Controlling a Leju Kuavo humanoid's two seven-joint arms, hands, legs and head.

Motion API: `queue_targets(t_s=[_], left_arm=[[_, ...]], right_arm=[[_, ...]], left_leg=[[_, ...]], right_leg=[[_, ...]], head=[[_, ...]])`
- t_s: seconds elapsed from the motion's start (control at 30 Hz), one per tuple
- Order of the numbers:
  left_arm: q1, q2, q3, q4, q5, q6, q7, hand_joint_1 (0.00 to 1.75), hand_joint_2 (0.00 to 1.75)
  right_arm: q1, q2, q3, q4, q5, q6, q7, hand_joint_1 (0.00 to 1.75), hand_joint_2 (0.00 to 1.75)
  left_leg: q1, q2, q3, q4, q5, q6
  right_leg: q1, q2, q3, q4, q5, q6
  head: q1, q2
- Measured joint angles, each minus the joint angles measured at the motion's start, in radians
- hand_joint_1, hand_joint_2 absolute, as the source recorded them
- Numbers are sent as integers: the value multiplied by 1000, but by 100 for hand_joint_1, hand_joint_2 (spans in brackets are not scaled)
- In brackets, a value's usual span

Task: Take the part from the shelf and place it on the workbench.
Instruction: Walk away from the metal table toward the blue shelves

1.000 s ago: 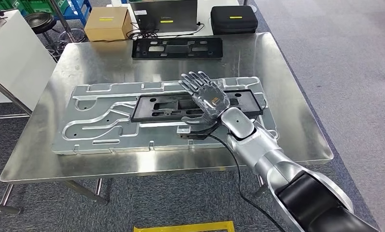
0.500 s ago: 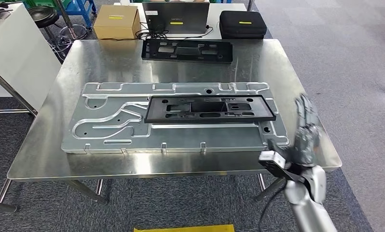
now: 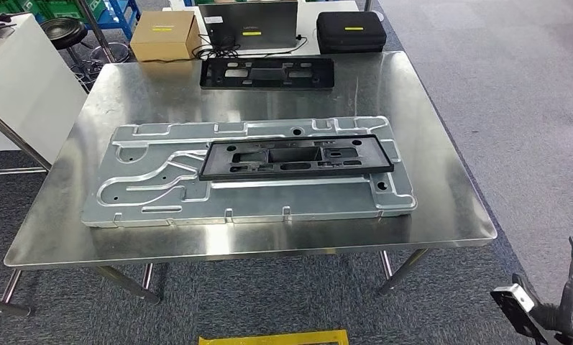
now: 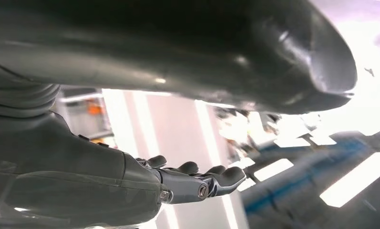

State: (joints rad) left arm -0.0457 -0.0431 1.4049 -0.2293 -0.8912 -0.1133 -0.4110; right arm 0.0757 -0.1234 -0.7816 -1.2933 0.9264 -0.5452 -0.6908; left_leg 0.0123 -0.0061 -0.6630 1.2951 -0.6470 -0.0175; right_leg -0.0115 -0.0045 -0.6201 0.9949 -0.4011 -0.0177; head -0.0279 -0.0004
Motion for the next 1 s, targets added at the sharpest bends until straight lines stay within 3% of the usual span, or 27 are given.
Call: queue_targets(t_s=[0.13, 0.2, 0.27, 0.3, 0.37, 0.4, 0.43, 0.5, 0.53, 0.57, 0.6, 0.63, 0.7, 0.77, 0.87, 0.9, 0.93, 1.0], left_arm=[[1, -1, 0, 0, 0, 0, 0, 0, 0], [-2, -3, 3, 0, -1, 0, -2, 0, 0], [-6, -5, 8, 0, -3, 0, -8, 0, 0], [-8, -5, 10, 0, -4, 0, -10, 0, 0], [-8, -7, 14, 0, -5, 0, -11, 0, 0], [-8, -8, 15, 0, -6, 0, -11, 0, 0], [-8, -9, 16, 0, -7, 0, -11, 0, 0], [-7, -10, 17, 0, -8, 0, -10, 0, 0], [-6, -10, 17, 0, -8, 0, -9, 0, 0], [-6, -11, 17, 0, -9, 0, -8, 0, 0], [-5, -11, 17, 0, -10, 0, -8, 0, 0], [-5, -12, 17, 0, -11, 0, -7, 0, 0], [-6, -14, 17, 0, -15, 0, -6, 0, 0], [-8, -15, 17, 0, -18, 0, -5, 0, 0], [-7, -16, 17, 0, -24, 2, -2, 0, 0], [-6, -16, 17, 0, -27, 3, 0, 0, 0], [-4, -17, 18, 0, -30, 5, 1, 0, 0], [-2, -19, 18, 0, -36, 7, 3, 0, 0]], right_arm=[[-1, 7, -17, 18, 13, 0, -2, 0, 0], [-3, 24, -66, 75, 39, -1, -2, 0, 0], [-9, 44, -128, 149, 73, 0, -4, 0, 0], [-11, 51, -150, 177, 86, 0, -4, 0, 0], [-15, 60, -182, 221, 102, 2, -5, 0, 0], [-16, 63, -198, 243, 109, 4, -5, 0, 0], [-19, 65, -216, 267, 114, 6, -5, 0, 0], [-29, 66, -252, 326, 122, 13, -5, 0, 0], [-33, 66, -270, 361, 126, 15, -5, 0, 0], [-38, 66, -288, 400, 130, 17, -4, 0, 0], [-42, 65, -305, 442, 134, 18, -1, 0, 0], [-46, 63, -320, 481, 137, 17, 3, 0, 0], [-59, 59, -344, 558, 152, 16, 29, 0, 0], [-71, 56, -364, 633, 179, 15, 77, 0, 0], [-81, 58, -385, 740, 233, 23, 171, 0, 0], [-84, 61, -388, 773, 253, 33, 204, 0, 0], [-87, 65, -390, 805, 271, 48, 237, 0, 0], [-91, 77, -390, 864, 300, 89, 303, 0, 0]], left_leg=[[0, 0, 6, 7, -1, 0], [-4, 0, 102, -136, 49, 10], [-11, 0, 202, -298, 104, 26], [-15, 0, 213, -322, 113, 33], [-14, 4, 206, -330, 137, 46], [-13, 6, 198, -336, 151, 52], [-11, 8, 187, -340, 166, 56], [-11, 11, 160, -339, 187, 60], [-12, 12, 146, -337, 196, 59], [-12, 13, 132, -333, 205, 57], [-12, 14, 118, -328, 213, 55], [-11, 14, 104, -322, 219, 52], [-11, 15, 83, -307, 228, 43], [-12, 16, 74, -299, 237, 32], [-11, 15, 69, -296, 248, 13], [-9, 14, 61, -283, 230, 8], [-8, 13, 48, -249, 193, 3], [-6, 12, 13, -129, 87, -3]], right_leg=[[1, 0, -7, 1, 5, 0], [3, 1, -22, 3, 21, 7], [4, 2, -33, 2, 43, 22], [2, 3, -32, -3, 53, 30], [-3, 5, -34, -5, 55, 43], [-5, 6, -40, 11, 29, 48], [-7, 6, -52, 47, -15, 52], [-10, 5, -83, 168, -124, 61], [-11, 5, -91, 228, -155, 66], [-12, 5, -87, 265, -164, 68], [-12, 5, -66, 268, -152, 70], [-13, 5, -25, 232, -129, 70], [-11, 5, 85, 89, -106, 64], [-4, 7, 146, -3, -113, 50], [-1, 5, 138, -16, -102, 26], [-2, 4, 129, -18, -92, 17], [-3, 2, 117, -21, -80, 9], [-1, 1, 87, -20, -57, 0]], head=[[0, 0], [0, 0], [0, 0], [0, 0], [0, 0], [0, 0], [0, 0], [0, 0], [0, 0], [0, 0], [0, 0], [0, 0], [0, 0], [0, 0], [-1, 0], [-1, 0], [-1, 0], [-1, 0]])
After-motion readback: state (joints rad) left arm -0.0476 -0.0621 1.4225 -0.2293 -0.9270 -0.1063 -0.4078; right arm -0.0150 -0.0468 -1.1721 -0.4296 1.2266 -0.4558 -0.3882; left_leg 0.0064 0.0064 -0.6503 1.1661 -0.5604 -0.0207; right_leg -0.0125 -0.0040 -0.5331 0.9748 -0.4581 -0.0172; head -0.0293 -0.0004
